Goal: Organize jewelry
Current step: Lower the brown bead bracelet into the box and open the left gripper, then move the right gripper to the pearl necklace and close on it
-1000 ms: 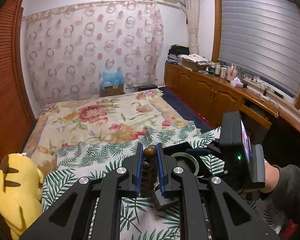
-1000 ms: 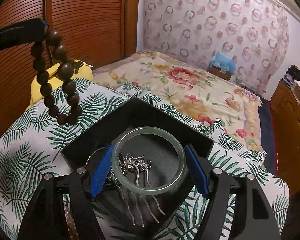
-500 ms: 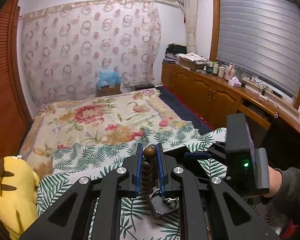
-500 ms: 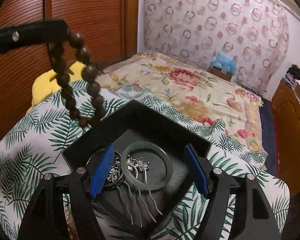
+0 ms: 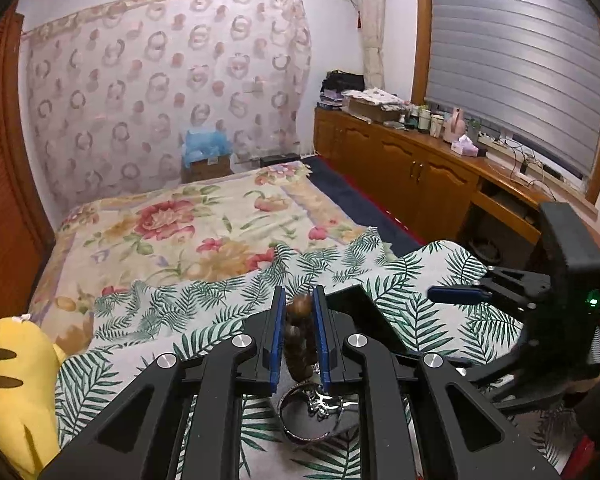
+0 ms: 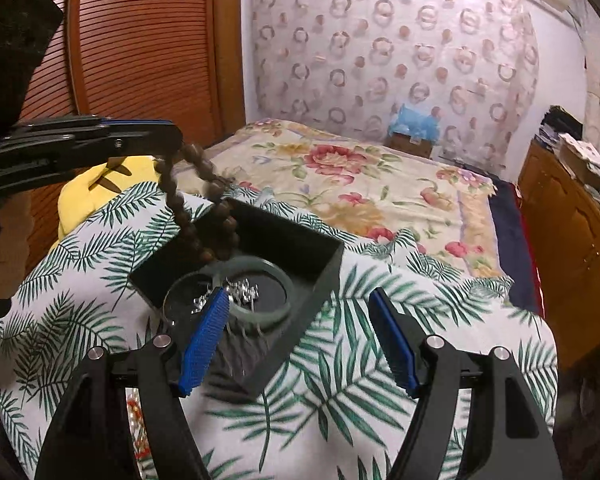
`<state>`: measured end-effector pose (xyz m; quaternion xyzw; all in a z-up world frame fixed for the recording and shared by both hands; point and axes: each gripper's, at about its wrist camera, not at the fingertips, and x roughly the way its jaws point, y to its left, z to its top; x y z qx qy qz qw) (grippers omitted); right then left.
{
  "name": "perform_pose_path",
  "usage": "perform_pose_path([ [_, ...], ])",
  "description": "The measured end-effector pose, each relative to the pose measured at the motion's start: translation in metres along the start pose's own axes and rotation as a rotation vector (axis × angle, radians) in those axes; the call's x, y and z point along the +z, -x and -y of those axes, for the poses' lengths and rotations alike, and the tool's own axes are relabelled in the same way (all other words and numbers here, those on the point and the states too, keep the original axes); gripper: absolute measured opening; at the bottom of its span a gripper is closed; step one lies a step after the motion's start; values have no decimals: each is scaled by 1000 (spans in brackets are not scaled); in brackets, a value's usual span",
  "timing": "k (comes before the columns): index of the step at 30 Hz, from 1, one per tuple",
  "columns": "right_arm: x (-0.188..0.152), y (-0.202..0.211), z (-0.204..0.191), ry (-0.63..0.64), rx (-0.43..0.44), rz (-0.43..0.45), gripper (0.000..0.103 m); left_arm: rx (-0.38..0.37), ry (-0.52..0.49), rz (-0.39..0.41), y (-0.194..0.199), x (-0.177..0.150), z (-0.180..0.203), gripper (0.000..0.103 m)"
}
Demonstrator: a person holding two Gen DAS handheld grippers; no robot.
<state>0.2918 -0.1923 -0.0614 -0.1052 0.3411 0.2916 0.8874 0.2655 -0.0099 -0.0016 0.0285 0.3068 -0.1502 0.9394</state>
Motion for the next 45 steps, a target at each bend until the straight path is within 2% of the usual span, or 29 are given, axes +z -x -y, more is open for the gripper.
perform_pose_path([
  [3,-10,11,1,-18,-2,5,74,-6,15,2,5,-5,0,22],
  [9,-34,33,-11,-41,11,17,74,7,1,-4,26,-27,12,24],
  [11,-40,39,-17,-44,18,21,74,19,-8,-7,34,-37,16,30],
  [17,-63,55,-45,-39,55,10,61,33,2,-14,58,-67,21,31],
  [24,-84,66,-75,-24,71,-8,57,63,16,-33,83,-102,24,32],
  [30,-96,83,-89,-35,43,16,57,91,32,-27,101,-117,27,61],
  [32,-100,86,-89,-47,38,21,57,101,33,-15,104,-121,28,79],
  [33,-104,86,-89,-53,33,21,57,104,34,-8,106,-123,28,80],
  [34,-106,86,-89,-57,27,18,65,101,37,-7,108,-126,29,81],
  [35,-109,86,-89,-61,16,20,79,98,44,-11,108,-129,29,82],
  [36,-113,87,-89,-64,-4,31,86,96,50,-14,108,-131,30,83],
  [41,-124,90,-86,-78,-58,41,101,105,74,-39,106,-152,29,86],
  [45,-129,94,-85,-100,-99,48,101,108,99,-76,101,-172,25,87],
])
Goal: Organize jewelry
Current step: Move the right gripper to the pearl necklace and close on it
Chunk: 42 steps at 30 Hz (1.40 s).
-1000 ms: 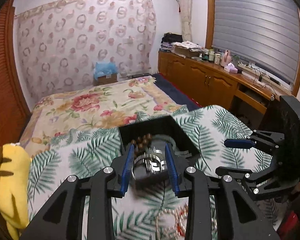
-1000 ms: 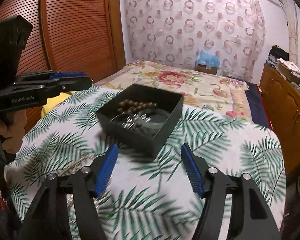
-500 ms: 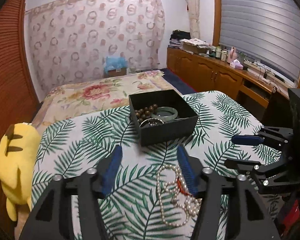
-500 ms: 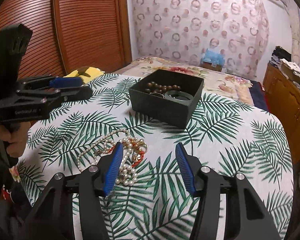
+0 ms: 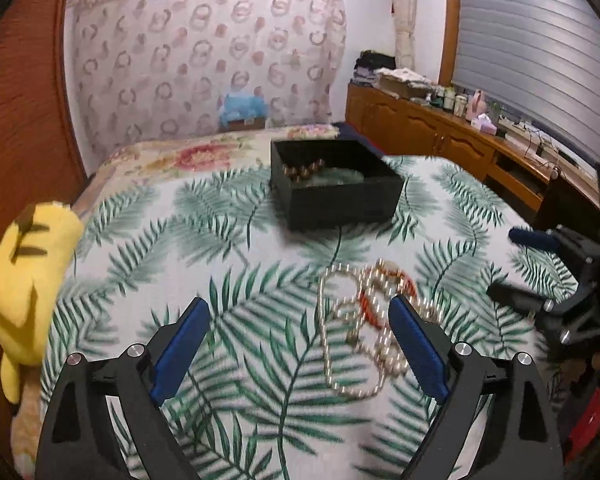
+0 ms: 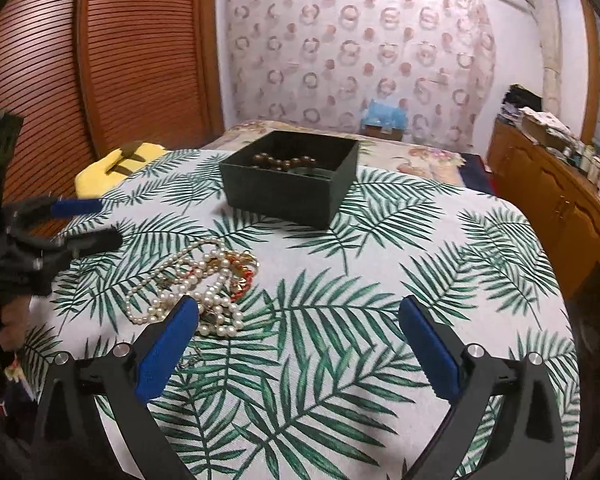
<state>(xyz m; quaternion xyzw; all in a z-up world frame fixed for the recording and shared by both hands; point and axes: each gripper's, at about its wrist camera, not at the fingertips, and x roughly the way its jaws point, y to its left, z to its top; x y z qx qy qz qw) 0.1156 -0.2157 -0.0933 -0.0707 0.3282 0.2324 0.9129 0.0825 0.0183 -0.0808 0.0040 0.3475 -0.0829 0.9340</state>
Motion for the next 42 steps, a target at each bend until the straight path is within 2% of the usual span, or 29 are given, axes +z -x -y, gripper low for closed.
perform_pose_path([
  [3,-3,6,-2,9,5,20,101,7,12,-21,-4,-10,-5,88],
  [9,-9,12,-1,-21,51,3,101,13,30,-58,-10,-21,-13,88],
  [14,-14,13,-17,51,68,-11,101,29,13,-105,-22,-25,-12,88],
  [18,-11,13,-18,31,113,-28,101,28,-6,-153,-31,-27,-9,88],
  [20,-8,12,-17,18,165,-34,100,34,-13,-167,-34,-28,-8,88],
  [22,-5,7,-21,47,175,-54,86,31,-16,-182,-36,-29,-7,88],
  [24,-3,-6,-28,79,184,-101,61,39,-31,-184,-37,-30,-5,88],
  [27,1,-21,-34,91,194,-139,45,46,-51,-187,-37,-32,-1,89],
  [30,6,-32,-40,92,229,-156,35,42,-52,-186,-36,-33,0,89],
  [35,15,-49,-48,94,242,-183,32,41,-51,-186,-36,-32,-1,89],
  [40,14,-58,-50,115,220,-225,18,41,-51,-186,-36,-32,0,89],
  [41,13,-57,-48,113,223,-226,10,41,-51,-186,-36,-33,0,89],
  [42,13,-55,-46,112,222,-224,9,42,-51,-186,-36,-32,0,89],
])
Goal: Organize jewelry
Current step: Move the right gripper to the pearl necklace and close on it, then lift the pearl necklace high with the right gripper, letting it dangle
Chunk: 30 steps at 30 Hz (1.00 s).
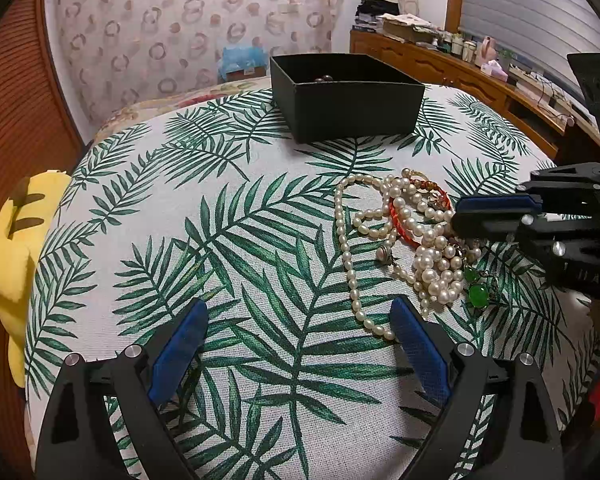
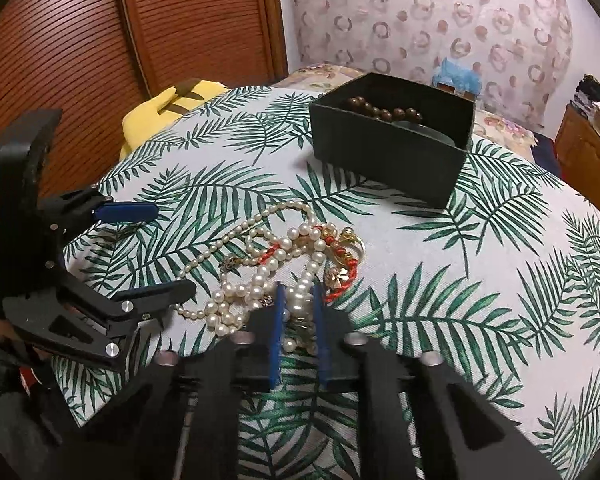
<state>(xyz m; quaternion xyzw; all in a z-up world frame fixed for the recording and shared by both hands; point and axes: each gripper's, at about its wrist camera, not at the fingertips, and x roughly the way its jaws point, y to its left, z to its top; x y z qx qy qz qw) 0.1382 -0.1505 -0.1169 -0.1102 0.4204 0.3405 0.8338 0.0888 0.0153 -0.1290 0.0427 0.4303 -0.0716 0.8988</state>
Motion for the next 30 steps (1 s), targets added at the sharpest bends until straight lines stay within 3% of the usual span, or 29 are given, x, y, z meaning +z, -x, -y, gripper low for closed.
perform_pose_path([
  [8,-4,43,12,-20,-5,106,9,-2,5,-1,1,0,0,89],
  [12,-4,70,18,-23,-48,168,9,-21,-2,1,2,2,0,87],
  [18,-8,93,30,-41,-80,218,9,-71,-20,-6,6,10,9,53],
  [20,-11,97,32,-44,-91,225,9,-73,-27,-10,6,13,13,38],
  [25,-13,100,33,-41,-95,229,9,-51,-64,-13,2,17,20,25],
  [28,-12,102,31,-30,-98,238,9,-70,-71,-17,3,17,21,4],
  [30,-9,105,27,-20,-101,249,9,-71,-73,-23,2,18,20,4],
])
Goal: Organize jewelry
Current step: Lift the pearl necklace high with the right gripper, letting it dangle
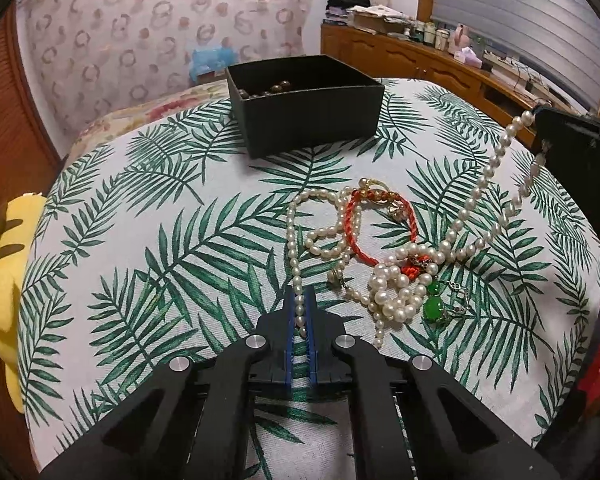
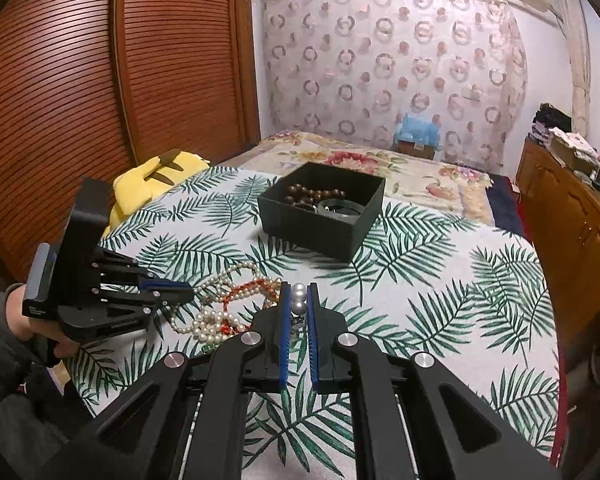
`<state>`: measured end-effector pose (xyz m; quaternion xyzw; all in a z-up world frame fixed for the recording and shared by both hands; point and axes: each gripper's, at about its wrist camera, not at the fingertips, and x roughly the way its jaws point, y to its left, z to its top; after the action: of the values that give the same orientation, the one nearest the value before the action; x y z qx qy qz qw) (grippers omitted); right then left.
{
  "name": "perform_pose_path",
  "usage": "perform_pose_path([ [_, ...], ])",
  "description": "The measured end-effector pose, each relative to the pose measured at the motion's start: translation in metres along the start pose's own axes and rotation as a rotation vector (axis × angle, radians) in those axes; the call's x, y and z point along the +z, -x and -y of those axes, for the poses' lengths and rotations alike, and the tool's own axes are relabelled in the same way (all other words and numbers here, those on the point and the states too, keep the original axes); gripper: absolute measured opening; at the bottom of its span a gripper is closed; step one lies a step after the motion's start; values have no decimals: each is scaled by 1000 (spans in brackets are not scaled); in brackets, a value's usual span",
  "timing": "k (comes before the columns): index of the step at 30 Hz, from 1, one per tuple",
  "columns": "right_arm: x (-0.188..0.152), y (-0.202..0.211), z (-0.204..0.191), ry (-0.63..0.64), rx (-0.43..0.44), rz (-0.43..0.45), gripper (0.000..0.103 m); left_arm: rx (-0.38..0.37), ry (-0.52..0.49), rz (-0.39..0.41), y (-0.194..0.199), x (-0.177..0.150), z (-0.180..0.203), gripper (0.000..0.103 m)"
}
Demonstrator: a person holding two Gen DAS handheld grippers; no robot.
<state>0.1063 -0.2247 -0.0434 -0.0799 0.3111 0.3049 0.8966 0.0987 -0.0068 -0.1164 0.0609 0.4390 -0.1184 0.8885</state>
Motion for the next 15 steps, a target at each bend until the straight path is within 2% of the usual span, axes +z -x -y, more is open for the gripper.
perform_pose_path([
  [4,9,8,-4,19,-6,23,9,10,22,52,13,7,-6,4],
  [11,31,21,-9,49,-21,73,9,-23,68,191,57,33,-22,4],
  [15,43,28,-13,68,-28,97,9,-9,64,243,75,48,-24,4],
])
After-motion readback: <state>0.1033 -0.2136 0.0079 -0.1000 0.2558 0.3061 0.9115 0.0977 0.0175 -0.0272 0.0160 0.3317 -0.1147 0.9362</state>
